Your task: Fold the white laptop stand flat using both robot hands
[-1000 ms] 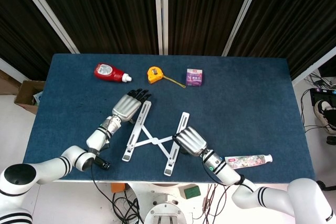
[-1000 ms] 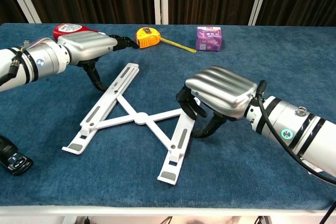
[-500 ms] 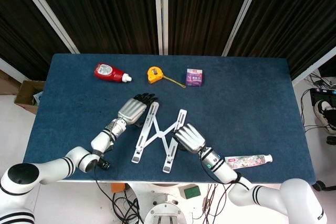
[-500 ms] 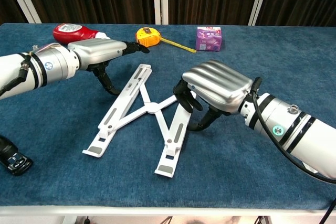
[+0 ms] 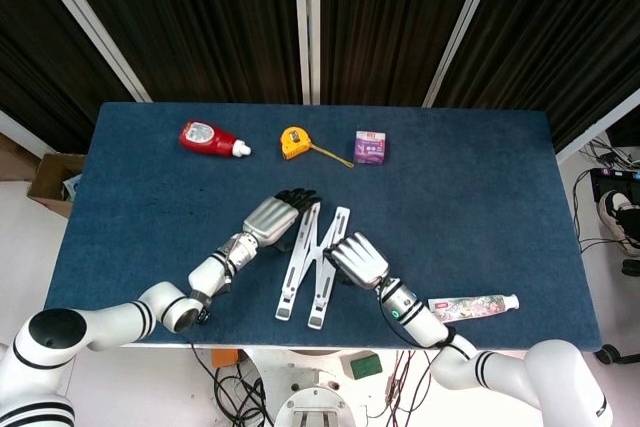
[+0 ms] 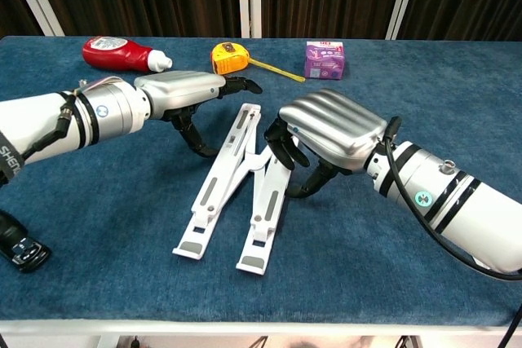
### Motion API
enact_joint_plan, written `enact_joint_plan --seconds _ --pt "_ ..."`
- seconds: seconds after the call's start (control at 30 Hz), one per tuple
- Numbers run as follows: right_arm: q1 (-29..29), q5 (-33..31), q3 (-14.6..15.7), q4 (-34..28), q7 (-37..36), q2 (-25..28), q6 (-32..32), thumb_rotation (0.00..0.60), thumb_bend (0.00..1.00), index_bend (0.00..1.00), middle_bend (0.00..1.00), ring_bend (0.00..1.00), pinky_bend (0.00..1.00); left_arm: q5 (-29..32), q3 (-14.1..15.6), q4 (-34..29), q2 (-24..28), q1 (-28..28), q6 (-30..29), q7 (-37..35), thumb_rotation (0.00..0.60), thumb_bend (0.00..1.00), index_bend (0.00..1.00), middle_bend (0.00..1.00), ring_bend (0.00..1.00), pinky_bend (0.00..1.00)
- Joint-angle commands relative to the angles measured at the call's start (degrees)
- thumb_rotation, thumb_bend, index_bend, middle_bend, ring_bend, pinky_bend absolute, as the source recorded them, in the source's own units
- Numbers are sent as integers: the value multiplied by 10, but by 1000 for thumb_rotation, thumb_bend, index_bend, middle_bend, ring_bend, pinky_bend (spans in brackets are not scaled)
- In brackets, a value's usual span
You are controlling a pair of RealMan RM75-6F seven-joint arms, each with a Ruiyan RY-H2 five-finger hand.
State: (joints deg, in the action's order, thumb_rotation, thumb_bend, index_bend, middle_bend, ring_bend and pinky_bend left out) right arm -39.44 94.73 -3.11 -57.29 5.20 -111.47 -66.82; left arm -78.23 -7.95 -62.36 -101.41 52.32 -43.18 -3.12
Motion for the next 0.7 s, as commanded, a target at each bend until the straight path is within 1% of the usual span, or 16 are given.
enact_joint_plan --seconds 0.03,0.13,0.17,0.2,0.27,0.33,0.37,0.4,0.43,0.47,0.5,0.53,0.57,0.6,0.7 --pt "0 2 2 -2 -1 2 -4 600 0 769 791 778 898 1 -1 -4 2 0 -3 1 600 49 3 0 0 139" --pt "1 6 6 -16 -3 14 -7 600 0 770 780 770 898 6 -3 -16 14 -6 -10 6 600 50 3 0 0 139" --pt "-1 10 10 -32 -5 26 -5 600 0 761 763 757 893 9 -4 -24 23 -10 -17 12 600 50 3 0 0 139" --pt "-3 13 13 -46 -5 39 -2 600 0 741 738 743 884 13 -5 -32 31 -15 -23 16 600 50 3 0 0 138" --pt "-15 22 18 -92 -5 80 15 600 0 637 657 682 822 24 -8 -60 57 -30 -38 21 600 50 3 0 0 139" --pt "-30 27 19 -136 2 121 36 600 0 491 575 595 708 32 -11 -89 81 -46 -56 24 600 49 3 0 0 139" --pt "-44 29 19 -167 6 149 60 600 0 388 518 525 612 36 -12 -107 98 -57 -70 26 600 49 3 0 0 139" --pt "-55 26 18 -190 10 171 84 600 0 305 466 463 535 39 -12 -121 110 -66 -80 27 600 49 3 0 0 138" --pt "-73 19 15 -220 18 199 121 600 0 179 373 359 411 43 -13 -138 125 -77 -94 28 600 49 3 0 0 139" --pt "-88 12 12 -241 25 218 151 600 0 64 251 226 267 46 -13 -149 135 -85 -104 28 600 49 3 0 0 139" --pt "-102 4 8 -258 33 234 182 600 0 25 183 154 194 48 -14 -160 145 -93 -113 28 600 49 3 0 0 138" --pt "-121 -8 2 -276 46 252 220 600 0 0 81 59 89 52 -14 -173 157 -102 -123 28 600 49 3 0 0 138" --pt "-134 -17 -3 -286 54 262 245 600 0 0 28 14 33 54 -14 -181 164 -109 -131 26 600 49 3 0 0 138" --pt "-146 -27 -8 -291 61 268 267 600 0 0 4 0 8 56 -14 -188 170 -115 -137 25 600 49 3 0 0 137" --pt "-176 -49 -18 -290 80 270 320 600 0 0 0 0 0 58 -10 -206 187 -132 -151 20 600 49 3 0 0 137"
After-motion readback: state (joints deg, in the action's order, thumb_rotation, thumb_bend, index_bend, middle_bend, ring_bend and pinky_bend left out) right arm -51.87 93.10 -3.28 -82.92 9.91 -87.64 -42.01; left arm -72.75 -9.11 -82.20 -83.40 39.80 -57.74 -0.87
